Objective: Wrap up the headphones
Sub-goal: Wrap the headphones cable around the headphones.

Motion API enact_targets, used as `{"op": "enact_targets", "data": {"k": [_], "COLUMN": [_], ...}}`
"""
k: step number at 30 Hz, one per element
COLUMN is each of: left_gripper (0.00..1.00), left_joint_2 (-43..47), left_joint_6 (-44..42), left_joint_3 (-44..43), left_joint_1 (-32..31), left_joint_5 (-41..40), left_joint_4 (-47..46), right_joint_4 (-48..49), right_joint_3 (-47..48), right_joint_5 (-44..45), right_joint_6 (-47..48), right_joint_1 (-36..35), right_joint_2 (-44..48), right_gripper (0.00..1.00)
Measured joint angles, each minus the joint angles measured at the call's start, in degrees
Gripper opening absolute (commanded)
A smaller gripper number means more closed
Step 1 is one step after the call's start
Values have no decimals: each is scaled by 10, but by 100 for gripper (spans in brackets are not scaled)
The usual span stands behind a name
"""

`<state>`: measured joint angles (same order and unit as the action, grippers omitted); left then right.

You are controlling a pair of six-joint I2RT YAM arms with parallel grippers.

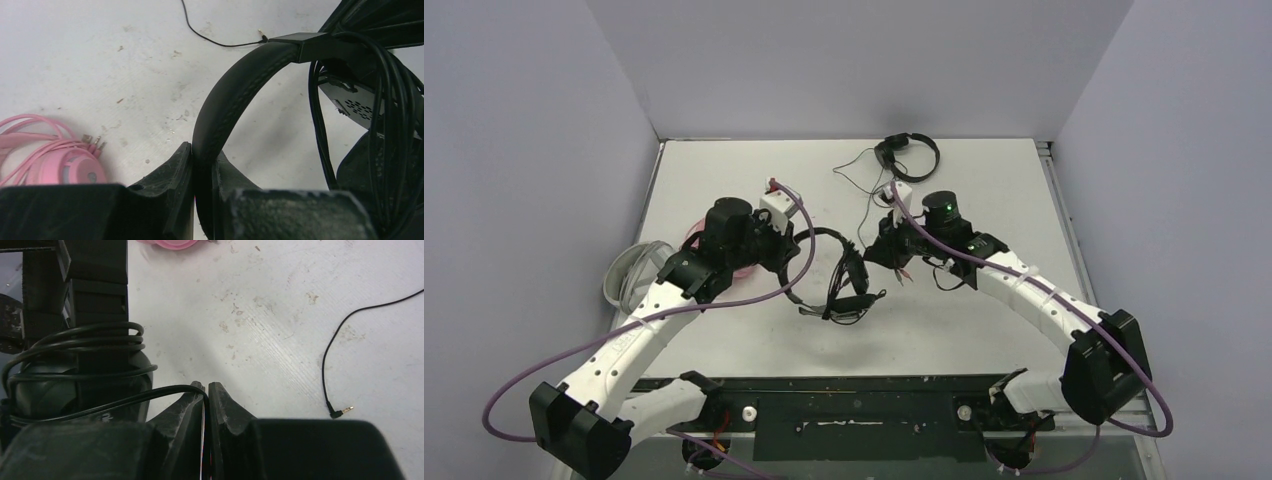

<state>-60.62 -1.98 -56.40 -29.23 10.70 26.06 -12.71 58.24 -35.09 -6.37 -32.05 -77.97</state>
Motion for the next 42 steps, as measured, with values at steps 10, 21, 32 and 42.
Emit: {"op": "enact_targets", "data": {"k": [10,21,32,42], "left_gripper": [0,0,0,0], "left_joint_2": [-22,-50,-65,-49], "left_joint_6": [36,47,130,259], "left_joint_3": [-15,-19,-66,-11], "left_joint_1": [1,1,-3,-5], "left_joint_5": [82,129,198,187], "left_joint_4": [32,50,54,-22], "right_joint_4": [125,118,220,417], "right_joint_3": [-61,-57,-123,-241], "right_joint_5": [-56,-42,-45,-53], "right_joint_6": [-42,-31,-72,-177], "right_joint_1": [28,30,63,65], "right_joint_2": [73,70,57,64], "right_gripper": [11,28,31,23]}}
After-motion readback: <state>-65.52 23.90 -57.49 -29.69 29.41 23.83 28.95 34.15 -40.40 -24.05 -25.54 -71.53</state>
